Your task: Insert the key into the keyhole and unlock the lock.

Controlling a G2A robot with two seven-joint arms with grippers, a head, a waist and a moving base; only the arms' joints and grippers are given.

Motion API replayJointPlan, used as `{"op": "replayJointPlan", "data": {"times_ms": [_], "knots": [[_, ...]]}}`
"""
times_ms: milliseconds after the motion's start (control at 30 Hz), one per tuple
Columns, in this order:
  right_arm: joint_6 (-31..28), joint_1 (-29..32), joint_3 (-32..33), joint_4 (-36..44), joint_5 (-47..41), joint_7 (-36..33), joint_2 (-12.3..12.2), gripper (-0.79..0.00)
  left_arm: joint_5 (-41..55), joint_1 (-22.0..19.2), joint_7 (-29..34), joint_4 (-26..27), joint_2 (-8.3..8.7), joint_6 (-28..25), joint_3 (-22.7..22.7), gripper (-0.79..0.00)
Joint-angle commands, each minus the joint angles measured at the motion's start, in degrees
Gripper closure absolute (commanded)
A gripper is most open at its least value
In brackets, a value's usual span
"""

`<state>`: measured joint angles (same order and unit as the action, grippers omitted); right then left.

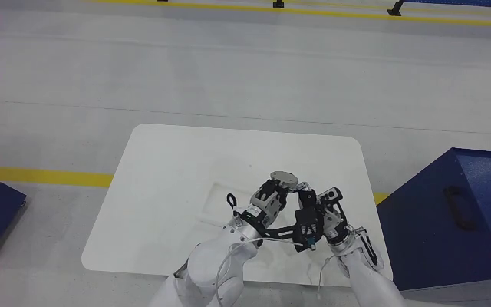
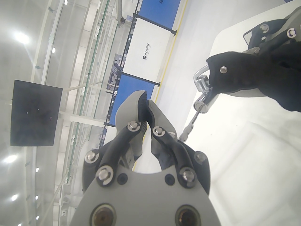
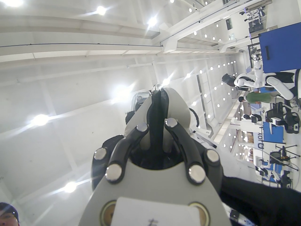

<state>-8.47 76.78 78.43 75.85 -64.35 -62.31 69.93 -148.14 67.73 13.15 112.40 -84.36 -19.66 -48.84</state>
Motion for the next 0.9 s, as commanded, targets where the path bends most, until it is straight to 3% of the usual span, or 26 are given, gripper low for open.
{"op": "replayJointPlan", "data": {"times_ms": [0, 167, 433, 867], "knots": [[-0.2, 0.0, -0.1, -0.2, 0.3, -0.4, 0.0, 0.000, 0.1, -0.2, 0.2, 0.3, -0.03, -1.1, -0.1, 0.000], [-0.1, 0.2, 0.0, -0.3, 0.6, -1.8, 0.1, 0.000, 0.4, -0.4, 0.2, 0.6, -0.17, -1.4, -0.1, 0.000], [3.7, -0.4, 1.1, -0.7, -5.0, 2.7, 0.4, 0.000, -0.4, 1.7, 0.0, 1.5, -0.05, 1.5, -0.6, 0.000], [3.8, 0.7, 1.0, 0.6, -2.8, -0.2, 0.5, 0.000, -1.9, 0.9, 0.0, -1.2, -0.50, 1.6, 0.9, 0.000]]}}
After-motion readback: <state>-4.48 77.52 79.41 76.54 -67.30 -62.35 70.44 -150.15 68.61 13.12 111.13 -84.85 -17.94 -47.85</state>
